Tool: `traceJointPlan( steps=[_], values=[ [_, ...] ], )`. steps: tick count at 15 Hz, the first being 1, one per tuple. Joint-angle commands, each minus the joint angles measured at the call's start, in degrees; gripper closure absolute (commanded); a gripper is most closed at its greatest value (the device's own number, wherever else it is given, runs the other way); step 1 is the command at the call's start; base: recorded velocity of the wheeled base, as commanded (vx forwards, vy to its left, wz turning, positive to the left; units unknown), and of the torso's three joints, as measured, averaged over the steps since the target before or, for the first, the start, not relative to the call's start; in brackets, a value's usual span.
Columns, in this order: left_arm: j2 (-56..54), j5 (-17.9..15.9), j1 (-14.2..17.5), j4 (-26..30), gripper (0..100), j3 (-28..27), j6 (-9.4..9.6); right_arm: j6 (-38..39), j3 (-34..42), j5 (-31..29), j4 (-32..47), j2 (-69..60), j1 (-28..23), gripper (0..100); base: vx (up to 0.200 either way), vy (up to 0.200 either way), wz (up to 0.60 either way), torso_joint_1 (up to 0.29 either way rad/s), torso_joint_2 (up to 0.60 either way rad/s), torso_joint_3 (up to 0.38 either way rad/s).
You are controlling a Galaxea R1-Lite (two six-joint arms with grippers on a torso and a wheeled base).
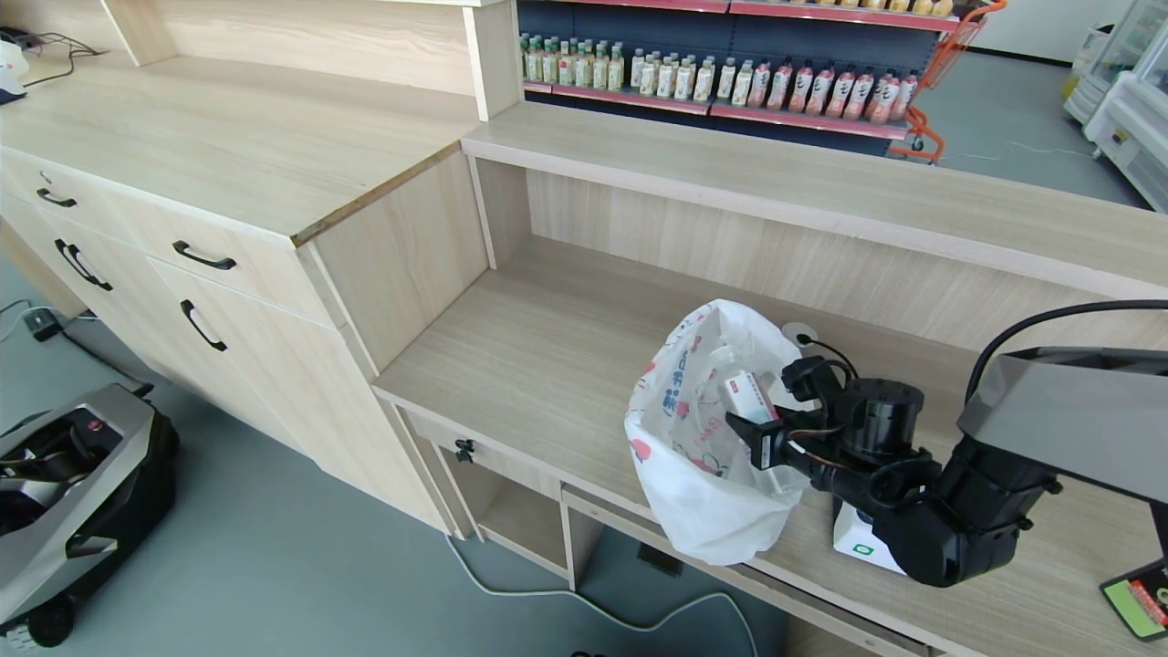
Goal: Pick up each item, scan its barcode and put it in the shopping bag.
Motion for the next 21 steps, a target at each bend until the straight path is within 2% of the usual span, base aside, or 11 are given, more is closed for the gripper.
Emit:
traceJointPlan(
  steps=[1, 3, 4, 10, 12, 13, 15, 17, 18, 19, 21],
  values=[
    [0.1, 0.0, 0.0, 0.0, 0, 0.0, -0.01, -0.3, -1.2, -0.1, 0.4, 0.9, 0.3, 100, 0.0, 0.0, 0.0, 0.0, 0.0, 0.0],
    [0.1, 0.0, 0.0, 0.0, 0, 0.0, -0.01, -1.0, -1.9, -0.1, 0.7, 1.3, 0.3, 100, 0.0, 0.0, 0.0, 0.0, 0.0, 0.0],
    [0.1, 0.0, 0.0, 0.0, 0, 0.0, -0.01, -1.5, -2.2, 0.0, 0.7, 1.3, 0.3, 0, 0.0, 0.0, 0.0, 0.0, 0.0, 0.0],
    [0.1, 0.0, 0.0, 0.0, 0, 0.0, -0.01, -2.2, -2.9, 0.2, 0.6, -1.7, 1.7, 0, 0.0, 0.0, 0.0, 0.0, 0.0, 0.0],
    [0.1, 0.0, 0.0, 0.0, 0, 0.0, -0.01, -5.5, -1.3, 0.3, 0.7, -9.4, 2.6, 0, 0.0, 0.0, 0.0, 0.0, 0.0, 0.0],
    [0.1, 0.0, 0.0, 0.0, 0, 0.0, -0.01, -6.3, 2.1, 0.4, 0.4, -14.8, 2.7, 0, 0.0, 0.0, 0.0, 0.0, 0.0, 0.0],
    [0.1, 0.0, 0.0, 0.0, 0, 0.0, -0.01, -6.7, 6.8, -0.3, 1.3, -25.1, 0.8, 0, 0.0, 0.0, 0.0, 0.0, 0.0, 0.0],
    [0.1, 0.0, 0.0, 0.0, 0, 0.0, -0.01, -11.3, 11.3, -2.1, 6.2, -33.8, -1.7, 0, 0.0, 0.0, 0.0, 0.0, 0.0, 0.0],
    [0.1, 0.0, 0.0, 0.0, 0, 0.0, -0.01, -17.9, 14.7, -7.0, 11.3, -39.0, -7.0, 0, 0.0, 0.0, 0.0, 0.0, 0.0, 0.0],
    [0.1, 0.0, 0.0, 0.0, 0, 0.0, -0.01, -20.1, 17.1, -13.8, 16.5, -42.9, -10.2, 0, 0.0, 0.0, 0.0, 0.0, 0.0, 0.0],
    [0.1, 0.0, 0.0, 0.0, 0, 0.0, -0.01, -14.4, 17.5, -27.9, 25.3, -48.0, -10.9, 0, 0.0, 0.0, 0.0, 0.0, 0.0, 0.0]
  ],
)
